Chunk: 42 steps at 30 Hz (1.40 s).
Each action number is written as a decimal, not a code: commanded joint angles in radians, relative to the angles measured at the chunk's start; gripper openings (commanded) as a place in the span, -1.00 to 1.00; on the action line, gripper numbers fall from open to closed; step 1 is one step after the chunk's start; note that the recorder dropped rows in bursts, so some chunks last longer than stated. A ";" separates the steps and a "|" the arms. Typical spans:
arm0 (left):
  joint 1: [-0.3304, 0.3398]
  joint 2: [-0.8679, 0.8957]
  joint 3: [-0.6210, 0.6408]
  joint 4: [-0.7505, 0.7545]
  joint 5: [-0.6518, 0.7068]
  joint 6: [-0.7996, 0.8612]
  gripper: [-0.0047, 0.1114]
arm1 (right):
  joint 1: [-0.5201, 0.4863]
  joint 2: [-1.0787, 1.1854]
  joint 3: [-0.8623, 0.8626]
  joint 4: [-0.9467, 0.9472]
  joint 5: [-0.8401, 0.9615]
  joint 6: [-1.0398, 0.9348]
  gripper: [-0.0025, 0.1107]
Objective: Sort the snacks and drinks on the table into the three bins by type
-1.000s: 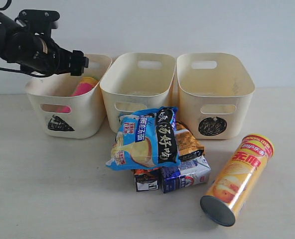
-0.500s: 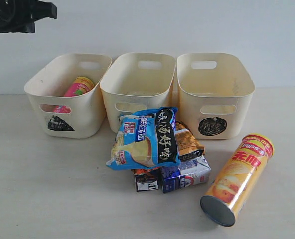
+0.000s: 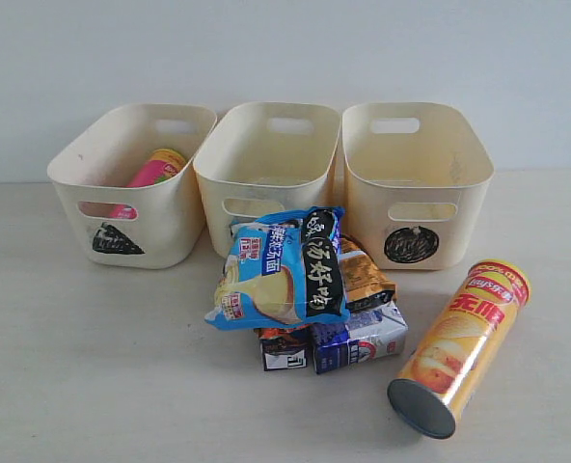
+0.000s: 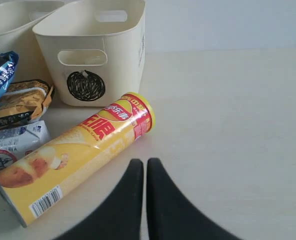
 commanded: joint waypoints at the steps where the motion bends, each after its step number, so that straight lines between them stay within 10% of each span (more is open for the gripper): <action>1: 0.001 -0.142 0.116 -0.010 -0.016 -0.009 -0.84 | -0.003 -0.006 0.000 -0.009 -0.007 -0.054 -0.96; 13: 0.001 -0.434 0.295 -0.071 -0.008 -0.009 -0.84 | -0.003 -0.006 0.000 -0.004 -0.207 -0.068 -0.96; 23: 0.001 -0.669 0.426 -0.104 0.016 -0.009 -0.84 | -0.003 -0.006 0.000 0.060 -1.060 -0.035 -0.96; 31: 0.001 -0.833 0.488 -0.109 0.139 0.006 -0.84 | -0.003 0.152 -0.280 0.291 -0.606 0.099 -0.96; 42: 0.001 -0.869 0.570 -0.107 0.108 0.026 -0.84 | -0.003 0.542 -0.530 0.291 -0.716 0.013 -0.96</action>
